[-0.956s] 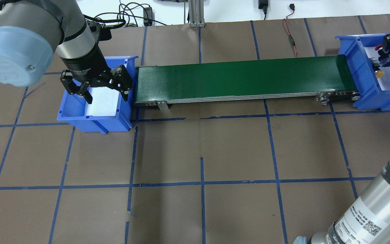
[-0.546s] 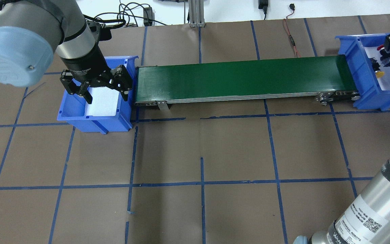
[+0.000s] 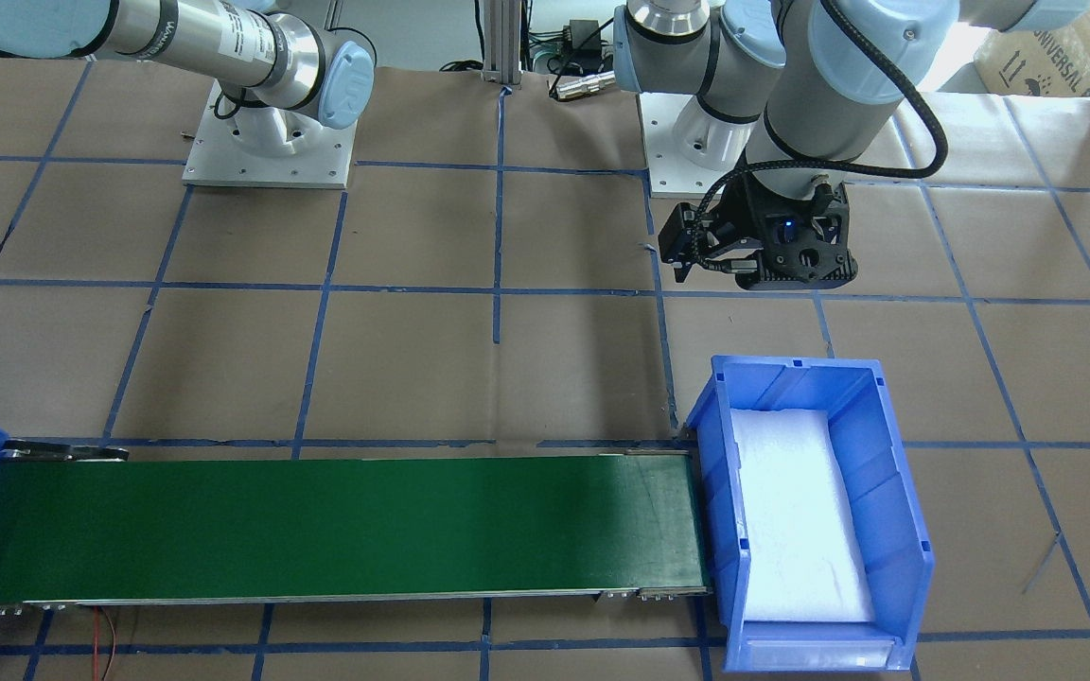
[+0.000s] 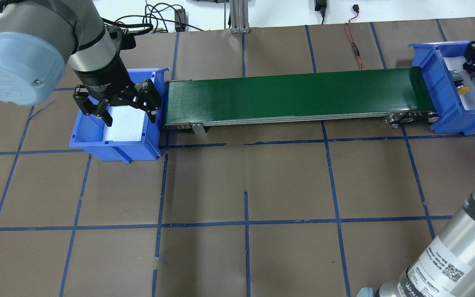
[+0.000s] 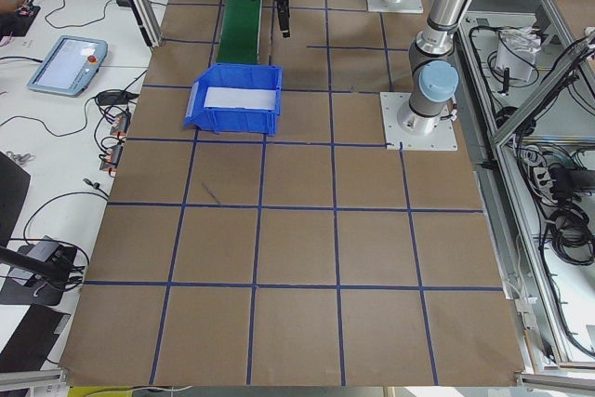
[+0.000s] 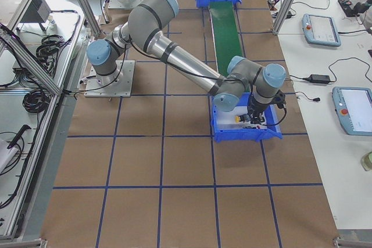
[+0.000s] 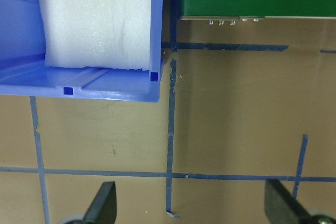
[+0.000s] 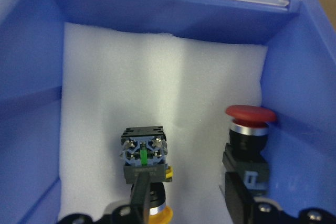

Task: Transport two buttons from left to right
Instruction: 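Release the red button in the bin and raise the right gripper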

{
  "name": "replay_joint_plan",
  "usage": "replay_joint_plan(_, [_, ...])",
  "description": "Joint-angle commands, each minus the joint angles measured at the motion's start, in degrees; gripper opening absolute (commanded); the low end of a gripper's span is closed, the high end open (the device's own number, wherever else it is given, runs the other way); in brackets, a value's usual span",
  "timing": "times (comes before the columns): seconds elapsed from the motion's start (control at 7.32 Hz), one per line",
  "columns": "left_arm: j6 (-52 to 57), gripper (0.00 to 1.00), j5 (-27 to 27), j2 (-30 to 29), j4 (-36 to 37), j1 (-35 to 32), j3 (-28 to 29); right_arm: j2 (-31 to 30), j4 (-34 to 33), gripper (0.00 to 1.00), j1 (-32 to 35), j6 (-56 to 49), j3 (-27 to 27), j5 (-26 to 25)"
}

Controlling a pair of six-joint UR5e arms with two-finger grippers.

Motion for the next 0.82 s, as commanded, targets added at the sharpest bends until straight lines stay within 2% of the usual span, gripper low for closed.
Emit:
replay_joint_plan(0.0, [0.0,1.0,0.0,-0.05,0.0,0.0,0.0,-3.83,2.72,0.92,2.07,-0.14,0.09,-0.08])
replay_joint_plan(0.14, [0.0,1.0,0.0,-0.05,0.0,0.0,0.0,-7.26,8.06,1.0,4.78,0.12,0.44,-0.25])
replay_joint_plan(0.41, [-0.09,1.0,0.0,-0.05,0.0,-0.08,0.0,-12.36,18.08,1.0,10.67,2.3,0.79,-0.43])
replay_joint_plan(0.68, [-0.09,1.0,0.0,-0.05,0.0,0.0,0.0,-18.94,27.31,1.0,16.21,9.22,2.45,-0.34])
